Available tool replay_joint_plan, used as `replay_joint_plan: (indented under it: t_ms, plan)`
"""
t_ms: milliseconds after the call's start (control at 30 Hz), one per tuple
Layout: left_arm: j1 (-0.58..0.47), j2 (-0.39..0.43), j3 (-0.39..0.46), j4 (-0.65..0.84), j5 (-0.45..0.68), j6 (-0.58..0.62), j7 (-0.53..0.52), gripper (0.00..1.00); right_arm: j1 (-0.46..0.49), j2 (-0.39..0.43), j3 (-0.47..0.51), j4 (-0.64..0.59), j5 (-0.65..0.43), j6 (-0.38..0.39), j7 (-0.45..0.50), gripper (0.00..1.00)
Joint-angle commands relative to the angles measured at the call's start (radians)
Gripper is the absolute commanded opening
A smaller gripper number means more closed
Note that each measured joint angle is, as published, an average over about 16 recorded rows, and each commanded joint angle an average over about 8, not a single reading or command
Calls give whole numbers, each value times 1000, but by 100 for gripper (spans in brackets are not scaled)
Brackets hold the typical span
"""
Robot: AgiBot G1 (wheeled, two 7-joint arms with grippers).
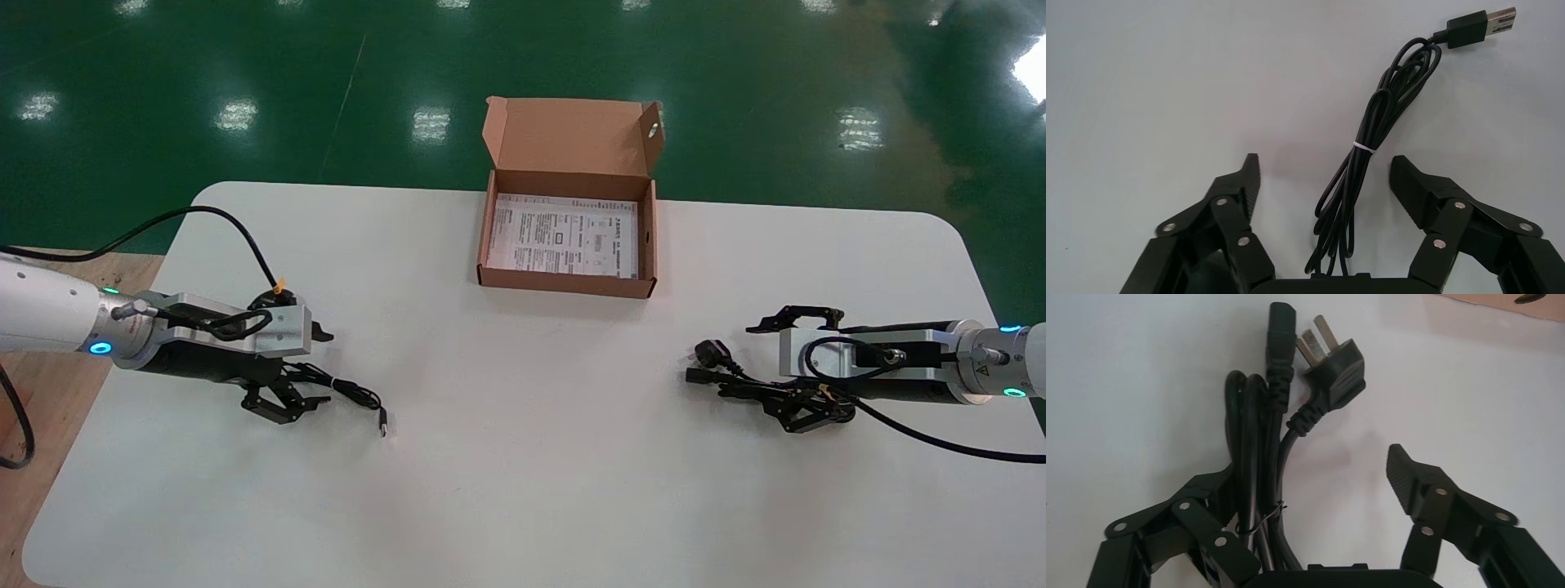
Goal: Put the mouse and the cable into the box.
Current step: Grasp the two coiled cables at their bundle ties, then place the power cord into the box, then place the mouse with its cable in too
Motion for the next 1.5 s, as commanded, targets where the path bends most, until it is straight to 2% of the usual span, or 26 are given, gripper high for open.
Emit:
replay_joint_plan:
  t_ms: [33,967,1300,1500]
  plan:
    - [0,0,0,-1,0,1,0,0,0,1,0,2,1,-1,0,0]
    - [-8,-6,-5,-10,-10,6,0,0,1,3,2,9,4,-2,-1,0]
    - [-137,-78,-76,-80,-104,-13,25,0,98,12,39,49,56,-48,23,0]
    - [-218,-80,-138,-187,-187,-62,52,0,156,-58,59,93,81,29,41,0]
